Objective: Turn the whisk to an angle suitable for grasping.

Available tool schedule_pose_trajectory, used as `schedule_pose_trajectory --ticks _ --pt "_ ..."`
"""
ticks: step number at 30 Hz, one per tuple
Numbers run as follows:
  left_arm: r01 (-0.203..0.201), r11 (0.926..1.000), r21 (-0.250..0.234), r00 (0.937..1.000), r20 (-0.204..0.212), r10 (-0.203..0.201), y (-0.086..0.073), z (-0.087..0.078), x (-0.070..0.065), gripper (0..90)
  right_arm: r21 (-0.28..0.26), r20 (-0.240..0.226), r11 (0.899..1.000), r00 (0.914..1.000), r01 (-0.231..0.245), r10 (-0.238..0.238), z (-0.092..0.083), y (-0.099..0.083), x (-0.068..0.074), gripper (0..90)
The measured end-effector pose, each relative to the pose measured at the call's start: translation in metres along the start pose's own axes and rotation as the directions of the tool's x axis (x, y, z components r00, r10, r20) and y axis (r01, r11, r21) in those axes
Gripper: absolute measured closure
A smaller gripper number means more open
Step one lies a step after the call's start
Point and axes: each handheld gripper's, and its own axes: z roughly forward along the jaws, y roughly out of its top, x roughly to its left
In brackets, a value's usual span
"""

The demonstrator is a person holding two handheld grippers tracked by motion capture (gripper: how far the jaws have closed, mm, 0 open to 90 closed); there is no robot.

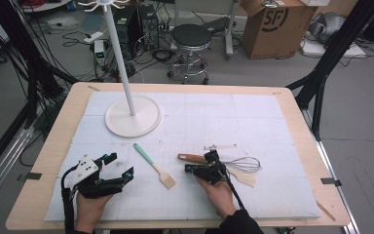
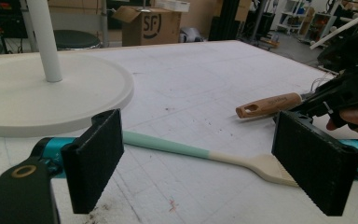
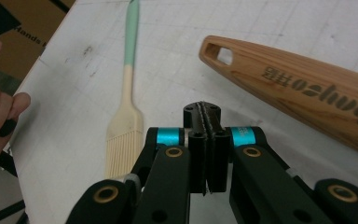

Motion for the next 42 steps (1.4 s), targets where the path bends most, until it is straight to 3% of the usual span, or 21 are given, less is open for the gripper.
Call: schedule_pose_trajectory --ticks 3,7,18,28,42 --pt "0.0 1.0 0.0 1.0 -0.001 0.0 0.0 0.0 0.0 17.1 0.021 0.013 0.999 0.9994 -0.033 0.033 0.002 0.002 -0.004 90.0" --pt "-0.002 1.0 0.002 1.0 -0.001 0.002 0.0 0.0 0.0 17.1 0.034 0.019 0.999 0.9991 -0.039 0.038 0.002 0.006 -0.007 90.0" --pt "-0.001 1.0 0.004 1.0 -0.003 0.001 0.0 0.0 0.001 17.2 -0.06 0.102 0.998 0.9947 -0.002 0.008 -0.008 0.013 -0.017 90.0" --pt "-0.001 1.0 0.005 1.0 -0.003 0.001 0.0 0.001 0.001 17.2 -0.084 0.109 0.996 0.9936 -0.023 0.032 -0.012 0.018 -0.027 90.0" --pt "0.008 1.0 -0.005 0.9999 -0.013 -0.008 0.0 -0.002 0.003 17.2 -0.146 0.08 0.986 0.9925 -0.081 0.093 -0.013 0.033 -0.035 90.0"
